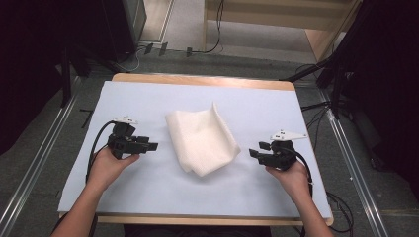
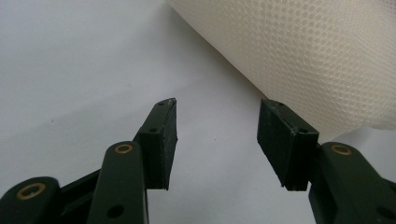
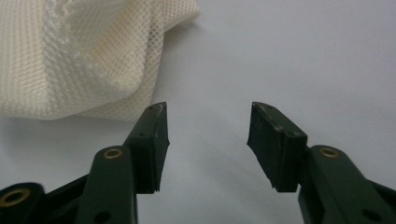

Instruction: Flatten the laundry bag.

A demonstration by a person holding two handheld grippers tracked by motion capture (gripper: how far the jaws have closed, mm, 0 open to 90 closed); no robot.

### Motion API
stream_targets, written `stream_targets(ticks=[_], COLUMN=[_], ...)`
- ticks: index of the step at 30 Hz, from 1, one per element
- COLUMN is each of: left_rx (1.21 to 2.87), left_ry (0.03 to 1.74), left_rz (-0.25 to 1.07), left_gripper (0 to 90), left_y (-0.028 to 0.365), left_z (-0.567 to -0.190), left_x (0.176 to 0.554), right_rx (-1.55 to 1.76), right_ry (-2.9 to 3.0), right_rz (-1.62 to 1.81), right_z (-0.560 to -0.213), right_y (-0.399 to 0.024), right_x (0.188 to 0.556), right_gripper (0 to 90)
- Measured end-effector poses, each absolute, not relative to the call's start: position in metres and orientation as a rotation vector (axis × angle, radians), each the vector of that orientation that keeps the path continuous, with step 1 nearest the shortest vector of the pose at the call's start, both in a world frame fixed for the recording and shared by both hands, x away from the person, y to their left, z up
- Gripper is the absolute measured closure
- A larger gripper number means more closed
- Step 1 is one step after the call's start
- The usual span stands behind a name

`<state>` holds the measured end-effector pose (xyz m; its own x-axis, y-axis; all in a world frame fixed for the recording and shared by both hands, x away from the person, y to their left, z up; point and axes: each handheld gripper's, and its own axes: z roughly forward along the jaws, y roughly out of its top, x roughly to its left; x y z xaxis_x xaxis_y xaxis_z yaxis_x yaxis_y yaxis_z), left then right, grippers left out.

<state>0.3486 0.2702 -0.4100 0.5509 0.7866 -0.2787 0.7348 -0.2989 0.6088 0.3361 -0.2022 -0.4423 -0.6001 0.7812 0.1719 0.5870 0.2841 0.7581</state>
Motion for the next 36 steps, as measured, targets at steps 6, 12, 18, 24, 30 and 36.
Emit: stream_targets(ticks=[6, 12, 18, 24, 30, 36], left_rx=[2.087, 2.071, 2.088, 2.101, 2.092, 2.084], left_ry=[1.208, 1.217, 1.224, 1.213, 1.21, 1.21], left_rz=[0.092, 0.071, 0.058, 0.024, 0.056, 0.058], left_gripper=[49.8, 53.9, 57.3, 65.9, 59.4, 59.3], left_y=[0.268, 0.268, 0.269, 0.27, 0.273, 0.276], left_z=[-0.41, -0.407, -0.407, -0.405, -0.403, -0.401], left_x=[0.349, 0.349, 0.348, 0.347, 0.347, 0.347], right_rx=[1.277, 1.289, 1.288, 1.285, 1.267, 1.237], right_ry=[2.337, 2.37, 2.417, 2.466, 2.475, 2.46], right_rz=[1.225, 1.231, 1.224, 1.206, 1.233, 1.269], right_z=[-0.441, -0.439, -0.436, -0.439, -0.437, -0.43], right_y=[-0.201, -0.196, -0.187, -0.179, -0.169, -0.161], right_x=[0.334, 0.331, 0.328, 0.33, 0.33, 0.33], right_gripper=[54.7, 64.5, 79.9, 85.8, 86.1, 87.6])
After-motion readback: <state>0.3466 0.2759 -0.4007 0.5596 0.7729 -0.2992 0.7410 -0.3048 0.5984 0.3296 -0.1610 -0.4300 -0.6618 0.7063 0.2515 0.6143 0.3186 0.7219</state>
